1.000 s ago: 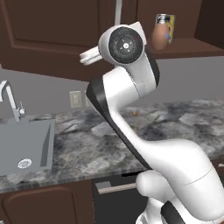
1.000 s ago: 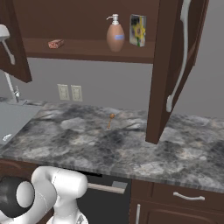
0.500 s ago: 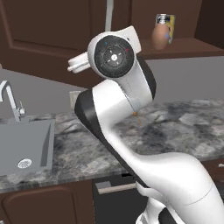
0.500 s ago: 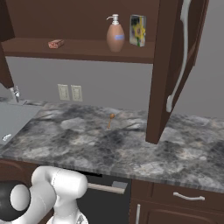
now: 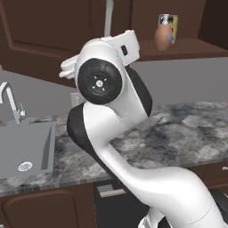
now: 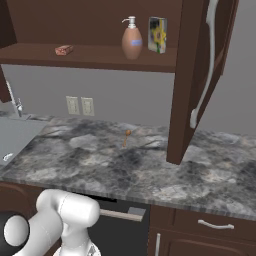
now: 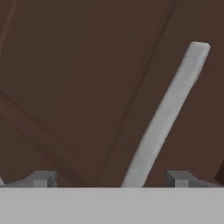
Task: Pick the bar soap and soap dispenser from the cabinet and place them on the counter.
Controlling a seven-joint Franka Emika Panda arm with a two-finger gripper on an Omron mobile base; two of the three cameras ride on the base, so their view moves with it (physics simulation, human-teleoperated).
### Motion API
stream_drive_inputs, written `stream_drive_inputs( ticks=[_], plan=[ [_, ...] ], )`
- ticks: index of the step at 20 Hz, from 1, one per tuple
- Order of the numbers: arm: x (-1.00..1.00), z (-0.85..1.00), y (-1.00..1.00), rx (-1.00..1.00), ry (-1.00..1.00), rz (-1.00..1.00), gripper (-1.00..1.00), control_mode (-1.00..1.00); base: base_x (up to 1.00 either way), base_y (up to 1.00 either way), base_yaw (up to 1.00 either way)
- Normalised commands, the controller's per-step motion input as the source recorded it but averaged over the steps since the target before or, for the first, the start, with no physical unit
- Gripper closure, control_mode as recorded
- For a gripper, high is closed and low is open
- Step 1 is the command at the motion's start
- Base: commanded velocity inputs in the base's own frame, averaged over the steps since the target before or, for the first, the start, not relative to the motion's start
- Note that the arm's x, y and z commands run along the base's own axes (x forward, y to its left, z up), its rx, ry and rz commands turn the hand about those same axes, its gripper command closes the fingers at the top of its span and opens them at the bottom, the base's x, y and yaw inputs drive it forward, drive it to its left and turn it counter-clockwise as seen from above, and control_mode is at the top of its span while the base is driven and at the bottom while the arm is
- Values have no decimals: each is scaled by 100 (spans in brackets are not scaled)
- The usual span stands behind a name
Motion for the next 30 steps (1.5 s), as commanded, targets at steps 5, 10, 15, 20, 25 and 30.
stream_drive_inputs(
  ticks=[5, 10, 15, 20, 25, 30],
  plan=[
    [-39, 13, 7, 2, -13, -17, -100, -100, 0, 0, 0],
    [-67, 11, -36, 24, 0, -5, -100, -100, 0, 0, 0],
    [-72, 15, -46, 29, 0, -1, -100, -100, 0, 0, 0],
    [-45, 9, -53, 39, 6, 0, -100, -100, 0, 0, 0],
    [-22, -2, -64, 50, 9, 12, -100, -100, 0, 0, 0],
    [-19, -7, -61, 54, 3, 20, -100, -100, 0, 0, 0]
  ],
)
